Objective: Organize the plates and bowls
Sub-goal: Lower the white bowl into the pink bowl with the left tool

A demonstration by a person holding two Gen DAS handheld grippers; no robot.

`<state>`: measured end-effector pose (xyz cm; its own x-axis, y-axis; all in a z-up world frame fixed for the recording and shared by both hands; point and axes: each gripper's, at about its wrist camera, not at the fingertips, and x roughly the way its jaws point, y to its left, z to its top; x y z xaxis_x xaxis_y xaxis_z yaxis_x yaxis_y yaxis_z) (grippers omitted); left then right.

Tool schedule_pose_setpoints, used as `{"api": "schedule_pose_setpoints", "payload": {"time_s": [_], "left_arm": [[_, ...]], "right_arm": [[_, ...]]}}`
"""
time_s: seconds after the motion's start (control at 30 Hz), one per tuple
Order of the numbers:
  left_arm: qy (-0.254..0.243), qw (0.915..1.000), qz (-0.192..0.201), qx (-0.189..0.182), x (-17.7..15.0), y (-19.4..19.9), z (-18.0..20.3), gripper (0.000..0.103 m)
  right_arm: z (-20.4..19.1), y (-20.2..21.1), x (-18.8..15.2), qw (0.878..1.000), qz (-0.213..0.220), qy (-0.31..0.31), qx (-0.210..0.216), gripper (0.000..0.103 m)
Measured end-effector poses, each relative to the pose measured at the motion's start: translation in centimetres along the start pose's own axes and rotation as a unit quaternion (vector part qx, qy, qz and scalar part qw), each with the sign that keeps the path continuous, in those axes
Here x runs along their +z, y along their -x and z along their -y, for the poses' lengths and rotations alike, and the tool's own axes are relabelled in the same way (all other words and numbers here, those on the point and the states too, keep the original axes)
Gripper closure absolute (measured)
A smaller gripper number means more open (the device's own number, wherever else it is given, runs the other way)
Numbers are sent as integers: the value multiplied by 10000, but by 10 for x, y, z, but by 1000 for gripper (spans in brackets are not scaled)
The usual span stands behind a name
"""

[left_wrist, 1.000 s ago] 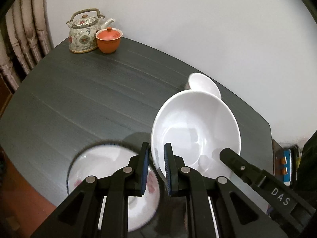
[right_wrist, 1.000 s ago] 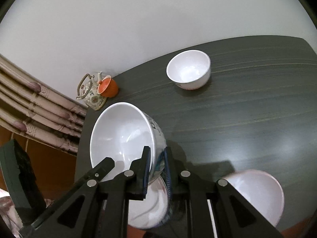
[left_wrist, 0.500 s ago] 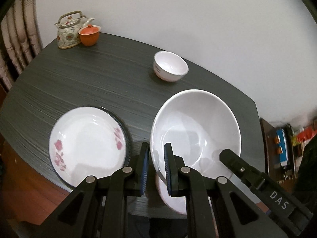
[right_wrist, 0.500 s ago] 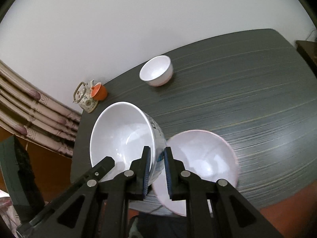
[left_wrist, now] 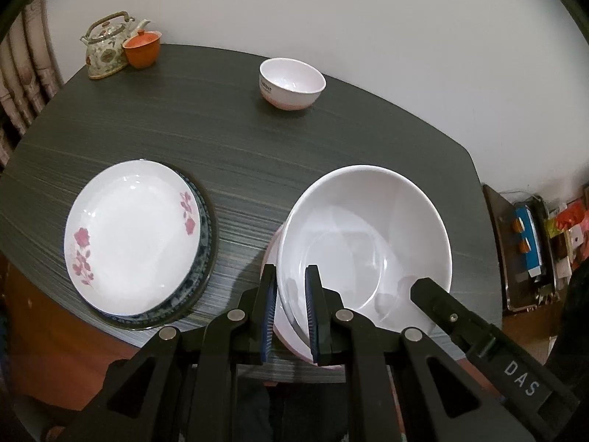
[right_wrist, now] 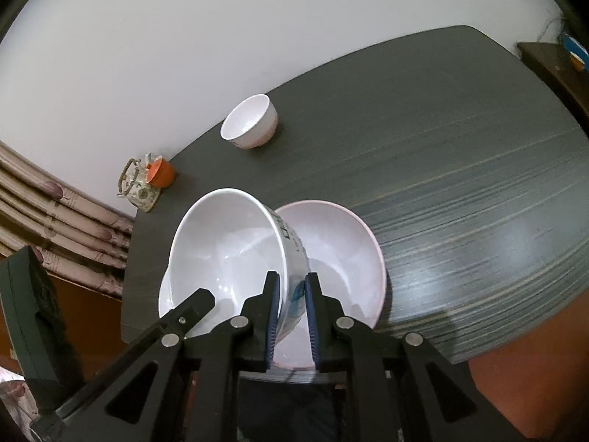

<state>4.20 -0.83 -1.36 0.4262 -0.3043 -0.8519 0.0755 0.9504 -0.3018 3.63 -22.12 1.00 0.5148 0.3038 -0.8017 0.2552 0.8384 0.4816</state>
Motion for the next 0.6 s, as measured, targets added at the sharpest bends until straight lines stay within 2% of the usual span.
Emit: {"api": "schedule_pose_setpoints", "payload": {"time_s": [0.6], "left_arm": [[-58, 9988, -478, 65, -1, -44, 2, 91]], "right_arm": [[15, -32, 5, 9993, -240, -124, -275, 88]]}}
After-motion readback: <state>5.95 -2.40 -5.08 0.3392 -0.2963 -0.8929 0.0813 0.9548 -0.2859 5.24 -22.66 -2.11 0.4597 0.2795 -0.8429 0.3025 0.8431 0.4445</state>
